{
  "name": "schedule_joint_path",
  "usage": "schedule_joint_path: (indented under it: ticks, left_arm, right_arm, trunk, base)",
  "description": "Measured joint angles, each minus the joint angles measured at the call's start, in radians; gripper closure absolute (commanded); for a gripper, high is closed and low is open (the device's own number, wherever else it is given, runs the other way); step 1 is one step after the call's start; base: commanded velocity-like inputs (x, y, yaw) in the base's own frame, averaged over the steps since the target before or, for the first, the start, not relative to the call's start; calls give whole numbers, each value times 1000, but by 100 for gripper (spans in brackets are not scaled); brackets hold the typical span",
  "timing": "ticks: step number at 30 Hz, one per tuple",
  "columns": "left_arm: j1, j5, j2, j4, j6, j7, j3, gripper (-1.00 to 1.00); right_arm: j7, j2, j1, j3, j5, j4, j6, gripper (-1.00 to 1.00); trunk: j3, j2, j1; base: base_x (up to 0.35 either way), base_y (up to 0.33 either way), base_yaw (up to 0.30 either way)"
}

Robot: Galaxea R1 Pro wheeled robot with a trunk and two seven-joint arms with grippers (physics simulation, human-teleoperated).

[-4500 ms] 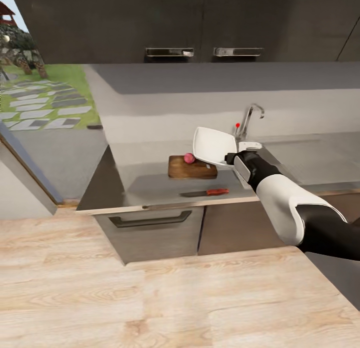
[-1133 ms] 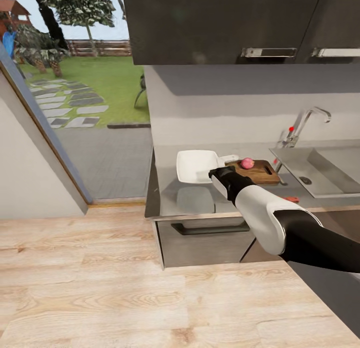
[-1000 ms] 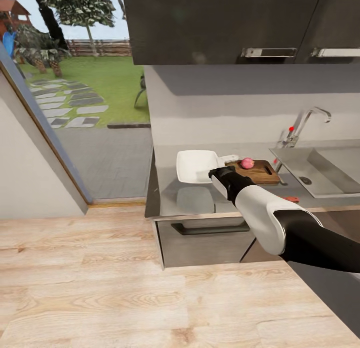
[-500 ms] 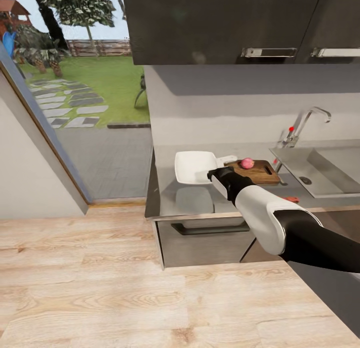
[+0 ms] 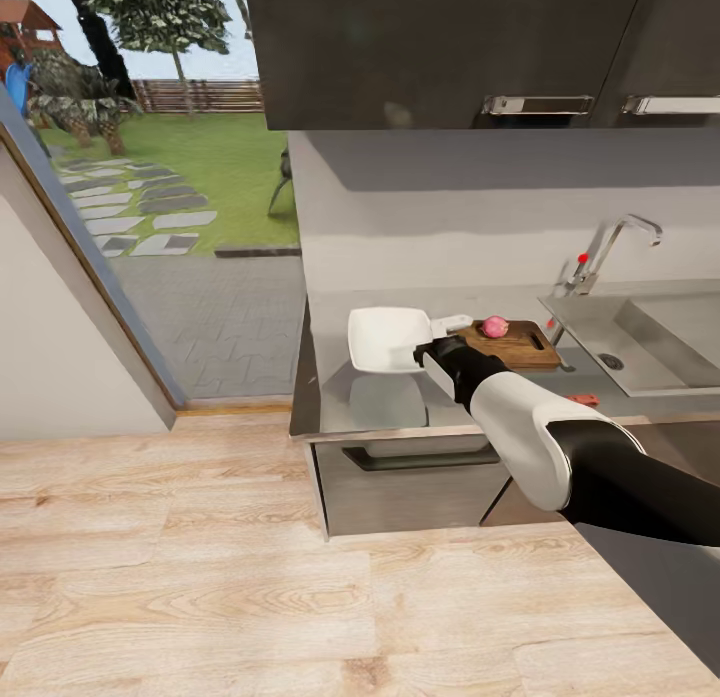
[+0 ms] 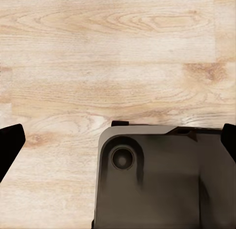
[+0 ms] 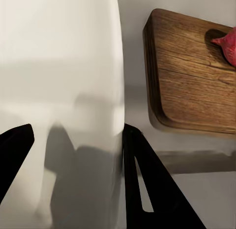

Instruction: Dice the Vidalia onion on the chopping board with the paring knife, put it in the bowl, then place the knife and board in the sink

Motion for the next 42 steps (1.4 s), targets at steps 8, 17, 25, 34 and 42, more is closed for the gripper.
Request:
schedule_joint_path:
  ticks: [8,17,25,34,42]
  left_arm:
    - [0,0,0,1,0,0,0,-100]
    - [0,0,1,1,0,0,0,-100]
    - [0,0,0,1,0,0,0,-100]
    - [0,0,0,1,0,0,1,-100]
    - [0,0,0,1,0,0,1,-100]
  right_arm:
    - [0,0,1,-1,-1,18,4,100]
    - [7,0,0,-1,-1,23,18,100]
    - [44,0,1,-1,0,27,24,100]
    - [46,0,1,-1,1,28,25,100]
    - [46,0,1,-1,0,28,25,100]
  trunk:
    - [0,0,0]
    - [0,0,0]
    - [0,0,0]
    - [0,0,0]
    - [0,0,0]
  base:
    - [0,0,0]
    - [0,0,0]
    - [47,95,0]
    - [113,97,0]
    - [7,5,0]
